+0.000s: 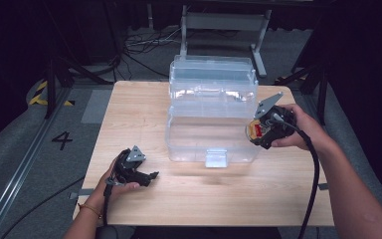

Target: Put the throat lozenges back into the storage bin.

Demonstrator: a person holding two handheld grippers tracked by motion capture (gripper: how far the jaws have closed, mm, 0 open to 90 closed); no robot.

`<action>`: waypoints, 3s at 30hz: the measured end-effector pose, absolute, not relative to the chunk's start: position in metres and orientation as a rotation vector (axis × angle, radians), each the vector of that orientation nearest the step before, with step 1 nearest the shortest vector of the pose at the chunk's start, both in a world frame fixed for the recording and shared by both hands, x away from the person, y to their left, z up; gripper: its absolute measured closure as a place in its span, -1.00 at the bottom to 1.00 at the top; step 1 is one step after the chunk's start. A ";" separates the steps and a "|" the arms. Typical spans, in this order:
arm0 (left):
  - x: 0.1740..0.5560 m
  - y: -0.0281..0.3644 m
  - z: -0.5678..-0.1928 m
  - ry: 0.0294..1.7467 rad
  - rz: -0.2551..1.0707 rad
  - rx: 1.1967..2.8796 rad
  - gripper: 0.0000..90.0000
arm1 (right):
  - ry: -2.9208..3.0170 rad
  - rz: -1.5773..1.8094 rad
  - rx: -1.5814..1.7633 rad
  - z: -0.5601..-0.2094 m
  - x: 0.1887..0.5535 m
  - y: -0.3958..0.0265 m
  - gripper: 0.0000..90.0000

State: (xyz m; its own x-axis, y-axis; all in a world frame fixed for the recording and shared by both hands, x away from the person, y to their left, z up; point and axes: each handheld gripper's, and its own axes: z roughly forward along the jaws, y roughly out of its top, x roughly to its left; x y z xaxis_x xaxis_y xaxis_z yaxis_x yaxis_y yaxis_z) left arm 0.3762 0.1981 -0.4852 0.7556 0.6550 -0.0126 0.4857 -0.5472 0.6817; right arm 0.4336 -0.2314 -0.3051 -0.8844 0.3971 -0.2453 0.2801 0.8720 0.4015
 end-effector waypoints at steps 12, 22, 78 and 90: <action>0.376 0.198 -0.485 0.851 0.318 2.261 -0.68 | 2.744 0.520 0.497 -0.324 0.466 -0.225 -0.54; 0.376 0.198 -0.485 0.850 0.318 2.261 -0.68 | 2.806 0.459 0.438 -0.348 0.479 -0.212 -0.54; 0.377 0.198 -0.485 0.845 0.316 2.261 -0.68 | 2.826 0.511 0.594 -0.388 0.485 -0.232 -0.51; 0.376 0.198 -0.485 0.845 0.315 2.267 -0.67 | 2.751 0.682 0.639 -0.380 0.477 -0.247 -0.41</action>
State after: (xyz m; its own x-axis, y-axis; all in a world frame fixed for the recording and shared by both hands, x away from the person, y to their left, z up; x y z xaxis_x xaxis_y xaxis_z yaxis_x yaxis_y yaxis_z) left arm 0.3764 0.1985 -0.4846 0.7589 0.6511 -0.0118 0.4844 -0.5523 0.6785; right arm 0.4772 -0.2471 -0.3797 -0.8768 0.4656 -0.1202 0.3556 0.7960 0.4898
